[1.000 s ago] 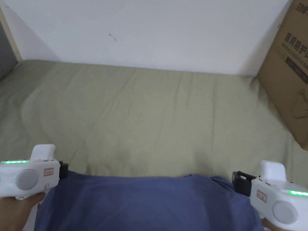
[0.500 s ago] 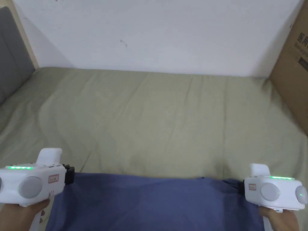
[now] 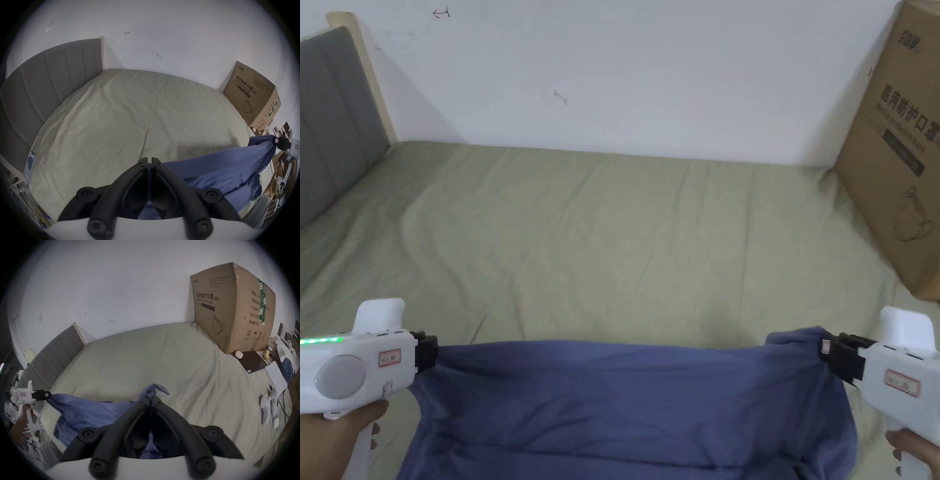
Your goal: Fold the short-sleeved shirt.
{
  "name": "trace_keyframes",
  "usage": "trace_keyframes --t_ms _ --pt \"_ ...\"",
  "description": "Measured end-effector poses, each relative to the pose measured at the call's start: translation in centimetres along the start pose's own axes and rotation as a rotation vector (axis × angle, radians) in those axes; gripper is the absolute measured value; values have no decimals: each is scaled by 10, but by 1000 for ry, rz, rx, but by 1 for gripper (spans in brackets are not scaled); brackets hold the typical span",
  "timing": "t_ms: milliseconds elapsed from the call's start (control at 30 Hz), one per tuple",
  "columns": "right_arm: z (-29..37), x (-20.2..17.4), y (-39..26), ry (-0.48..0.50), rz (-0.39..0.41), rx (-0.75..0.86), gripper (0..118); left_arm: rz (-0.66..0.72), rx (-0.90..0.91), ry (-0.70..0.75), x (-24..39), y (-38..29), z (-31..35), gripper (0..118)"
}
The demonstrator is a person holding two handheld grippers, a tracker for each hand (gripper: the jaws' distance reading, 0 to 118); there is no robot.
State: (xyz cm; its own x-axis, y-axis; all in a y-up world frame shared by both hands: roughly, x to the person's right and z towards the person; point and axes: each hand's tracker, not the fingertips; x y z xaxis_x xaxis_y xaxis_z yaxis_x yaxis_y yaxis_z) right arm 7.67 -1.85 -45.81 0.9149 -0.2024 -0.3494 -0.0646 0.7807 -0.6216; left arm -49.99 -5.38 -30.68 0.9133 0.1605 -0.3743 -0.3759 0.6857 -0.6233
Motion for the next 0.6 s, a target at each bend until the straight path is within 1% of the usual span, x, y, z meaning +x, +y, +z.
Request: trace_keyframes --t_ms 67,167,267,367,467,533,600 --pt "31 0 -16 16 -20 7 1 -3 -1 5 -3 -16 20 2" --pt "57 2 -46 33 -49 -5 1 1 -10 -4 -11 -42 40 2" --pt "74 -1 -82 26 -76 -30 1 2 -32 -16 -16 -75 49 2" --pt "76 2 -117 -2 -138 -91 1 -5 -91 0 -18 -108 50 2" --pt "70 3 -151 -59 -155 -155 1 -22 -130 26 -22 -136 43 2" --pt "61 5 -169 -84 -161 -200 1 -41 -135 56 -23 -152 38 2" --pt "54 6 -181 -103 -183 -237 1 -34 -158 65 -25 -163 31 2"
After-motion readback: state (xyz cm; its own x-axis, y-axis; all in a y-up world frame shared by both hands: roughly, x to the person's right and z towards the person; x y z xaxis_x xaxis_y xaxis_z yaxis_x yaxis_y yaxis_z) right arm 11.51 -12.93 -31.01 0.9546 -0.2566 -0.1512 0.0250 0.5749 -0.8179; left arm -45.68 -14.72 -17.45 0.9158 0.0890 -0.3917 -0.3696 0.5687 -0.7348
